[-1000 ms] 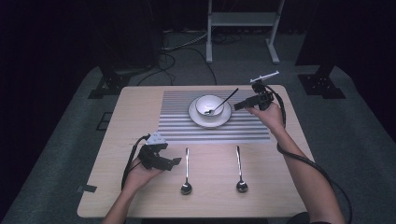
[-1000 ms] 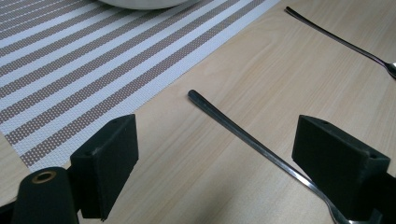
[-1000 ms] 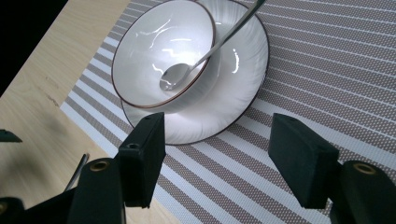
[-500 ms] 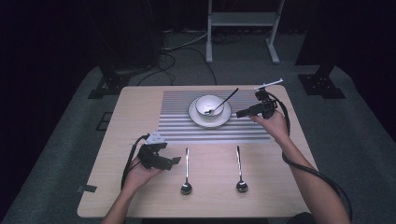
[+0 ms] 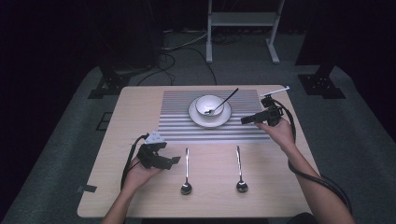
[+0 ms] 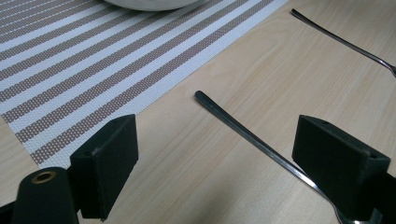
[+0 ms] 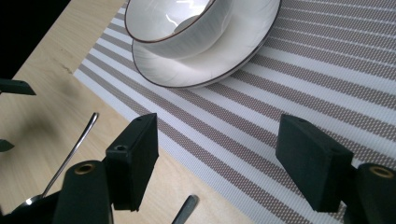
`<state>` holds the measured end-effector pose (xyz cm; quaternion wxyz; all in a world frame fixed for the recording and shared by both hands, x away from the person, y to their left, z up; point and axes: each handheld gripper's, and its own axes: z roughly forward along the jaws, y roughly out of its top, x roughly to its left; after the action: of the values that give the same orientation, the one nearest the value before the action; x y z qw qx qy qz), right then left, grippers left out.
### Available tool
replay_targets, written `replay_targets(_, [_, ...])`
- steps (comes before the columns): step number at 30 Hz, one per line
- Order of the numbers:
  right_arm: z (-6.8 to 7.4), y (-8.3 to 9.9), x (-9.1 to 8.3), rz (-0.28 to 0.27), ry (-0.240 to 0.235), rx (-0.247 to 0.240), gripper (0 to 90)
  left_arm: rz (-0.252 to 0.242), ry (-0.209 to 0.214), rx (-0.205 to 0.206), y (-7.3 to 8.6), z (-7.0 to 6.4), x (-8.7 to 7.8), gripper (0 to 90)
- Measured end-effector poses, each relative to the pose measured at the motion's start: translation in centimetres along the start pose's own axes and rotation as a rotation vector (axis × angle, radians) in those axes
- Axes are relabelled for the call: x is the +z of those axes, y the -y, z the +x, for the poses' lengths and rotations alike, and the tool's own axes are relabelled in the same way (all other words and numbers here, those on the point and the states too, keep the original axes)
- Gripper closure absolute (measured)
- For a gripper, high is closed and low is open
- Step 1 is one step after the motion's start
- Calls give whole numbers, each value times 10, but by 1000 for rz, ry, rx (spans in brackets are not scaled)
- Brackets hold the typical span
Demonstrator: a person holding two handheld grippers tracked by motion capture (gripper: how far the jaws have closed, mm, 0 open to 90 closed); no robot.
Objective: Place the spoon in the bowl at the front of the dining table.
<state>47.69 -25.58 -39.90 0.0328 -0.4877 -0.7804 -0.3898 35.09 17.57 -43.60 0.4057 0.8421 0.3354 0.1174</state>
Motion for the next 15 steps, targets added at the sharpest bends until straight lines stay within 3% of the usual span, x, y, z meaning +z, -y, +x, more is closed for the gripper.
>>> replay_targets(15, [0, 27, 3, 3, -23, 7, 267, -3, -8, -10, 1, 2, -1, 134])
